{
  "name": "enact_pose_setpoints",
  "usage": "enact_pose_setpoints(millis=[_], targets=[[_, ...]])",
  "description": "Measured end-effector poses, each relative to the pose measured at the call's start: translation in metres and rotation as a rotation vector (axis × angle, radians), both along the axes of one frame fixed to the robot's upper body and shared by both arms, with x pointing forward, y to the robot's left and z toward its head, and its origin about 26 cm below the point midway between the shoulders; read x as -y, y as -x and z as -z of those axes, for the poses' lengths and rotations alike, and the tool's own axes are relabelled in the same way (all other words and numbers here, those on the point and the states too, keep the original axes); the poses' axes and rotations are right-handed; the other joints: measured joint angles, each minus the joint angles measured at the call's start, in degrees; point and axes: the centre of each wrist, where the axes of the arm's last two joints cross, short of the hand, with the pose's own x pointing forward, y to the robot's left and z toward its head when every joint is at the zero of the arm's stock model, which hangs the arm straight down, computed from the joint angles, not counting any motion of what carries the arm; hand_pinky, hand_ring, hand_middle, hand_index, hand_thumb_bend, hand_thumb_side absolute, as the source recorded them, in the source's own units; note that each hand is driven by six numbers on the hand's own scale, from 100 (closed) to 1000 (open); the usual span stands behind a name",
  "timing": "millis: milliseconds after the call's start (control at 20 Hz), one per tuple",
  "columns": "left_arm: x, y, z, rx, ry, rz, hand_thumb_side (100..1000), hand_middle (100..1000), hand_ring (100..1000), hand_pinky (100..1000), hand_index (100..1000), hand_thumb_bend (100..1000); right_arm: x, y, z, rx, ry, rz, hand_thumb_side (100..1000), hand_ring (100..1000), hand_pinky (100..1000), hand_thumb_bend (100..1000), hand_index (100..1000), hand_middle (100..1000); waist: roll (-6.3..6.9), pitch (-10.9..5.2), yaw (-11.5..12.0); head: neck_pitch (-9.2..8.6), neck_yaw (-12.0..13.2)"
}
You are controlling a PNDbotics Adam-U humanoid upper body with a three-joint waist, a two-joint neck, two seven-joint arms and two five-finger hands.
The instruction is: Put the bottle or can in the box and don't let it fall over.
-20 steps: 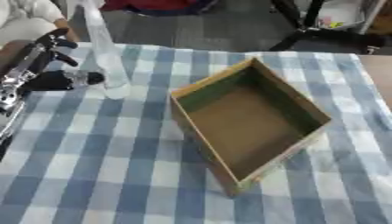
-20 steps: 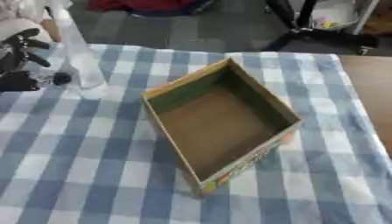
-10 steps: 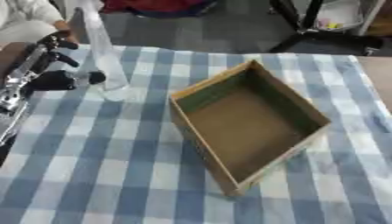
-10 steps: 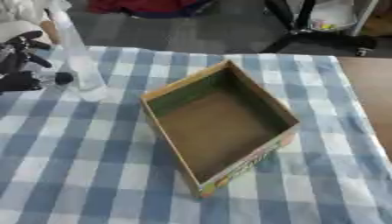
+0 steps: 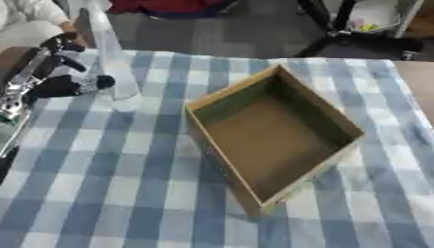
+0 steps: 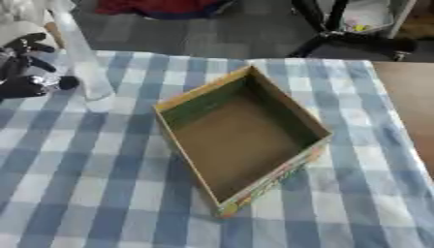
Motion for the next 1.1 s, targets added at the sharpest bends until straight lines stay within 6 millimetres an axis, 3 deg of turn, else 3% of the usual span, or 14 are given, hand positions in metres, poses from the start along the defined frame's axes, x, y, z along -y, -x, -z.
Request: enact_pose_setpoints(millis=[400, 1100], targets=[[-0.006, -0.010, 0.008, 0.035, 0.034, -0.127, 389, 785, 644, 968, 967, 970, -0.001, -0.001, -0.002, 0.002, 0.003, -0.001, 756, 901, 826, 100, 851, 1000, 0.29, 0.66, -0.4, -0.49, 0.1], [0.003, -0.028, 0.002, 0.058, 0.024, -0.048, 432, 780, 646, 968, 946, 997, -0.004, -0.004, -0.003, 0.002, 0.007, -0.011, 767, 901, 826, 100, 851, 1000, 0.71, 1.79, -1.2, -0.70, 1.1]])
